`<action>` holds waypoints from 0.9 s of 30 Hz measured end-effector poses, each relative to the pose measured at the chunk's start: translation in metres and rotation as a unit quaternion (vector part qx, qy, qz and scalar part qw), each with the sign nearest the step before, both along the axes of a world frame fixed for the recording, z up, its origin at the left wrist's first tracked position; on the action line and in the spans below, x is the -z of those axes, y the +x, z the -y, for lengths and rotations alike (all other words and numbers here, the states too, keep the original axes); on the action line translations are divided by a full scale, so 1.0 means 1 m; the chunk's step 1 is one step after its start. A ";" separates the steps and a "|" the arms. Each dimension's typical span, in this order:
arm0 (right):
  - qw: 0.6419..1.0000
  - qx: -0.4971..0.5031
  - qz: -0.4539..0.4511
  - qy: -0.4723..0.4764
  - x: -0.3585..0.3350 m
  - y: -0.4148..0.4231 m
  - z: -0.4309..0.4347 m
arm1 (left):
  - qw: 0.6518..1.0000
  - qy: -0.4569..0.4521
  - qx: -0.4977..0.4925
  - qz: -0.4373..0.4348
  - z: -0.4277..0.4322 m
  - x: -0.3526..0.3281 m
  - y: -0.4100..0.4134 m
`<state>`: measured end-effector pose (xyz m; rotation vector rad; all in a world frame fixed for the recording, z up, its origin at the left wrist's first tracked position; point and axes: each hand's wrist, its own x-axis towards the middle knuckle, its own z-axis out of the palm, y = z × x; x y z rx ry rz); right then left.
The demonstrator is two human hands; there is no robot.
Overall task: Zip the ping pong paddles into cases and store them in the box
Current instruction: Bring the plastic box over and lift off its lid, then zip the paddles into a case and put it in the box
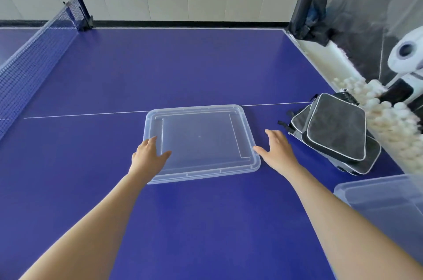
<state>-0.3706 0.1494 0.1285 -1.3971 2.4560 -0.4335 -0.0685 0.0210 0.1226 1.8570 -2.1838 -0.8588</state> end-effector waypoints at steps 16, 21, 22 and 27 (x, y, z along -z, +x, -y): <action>0.994 0.075 -0.081 0.004 -0.088 -0.111 -0.142 | 0.983 -0.068 0.173 0.005 -0.099 -0.086 -0.167; 0.995 0.066 -0.073 0.012 -0.093 -0.191 -0.169 | 0.989 -0.028 0.143 -0.014 -0.131 -0.090 -0.236; 0.996 0.058 -0.065 0.007 -0.094 -0.208 -0.173 | 0.992 -0.011 0.124 -0.031 -0.137 -0.089 -0.251; 0.997 0.028 -0.067 0.008 -0.093 -0.286 -0.188 | 0.996 0.015 0.048 -0.080 -0.169 -0.083 -0.326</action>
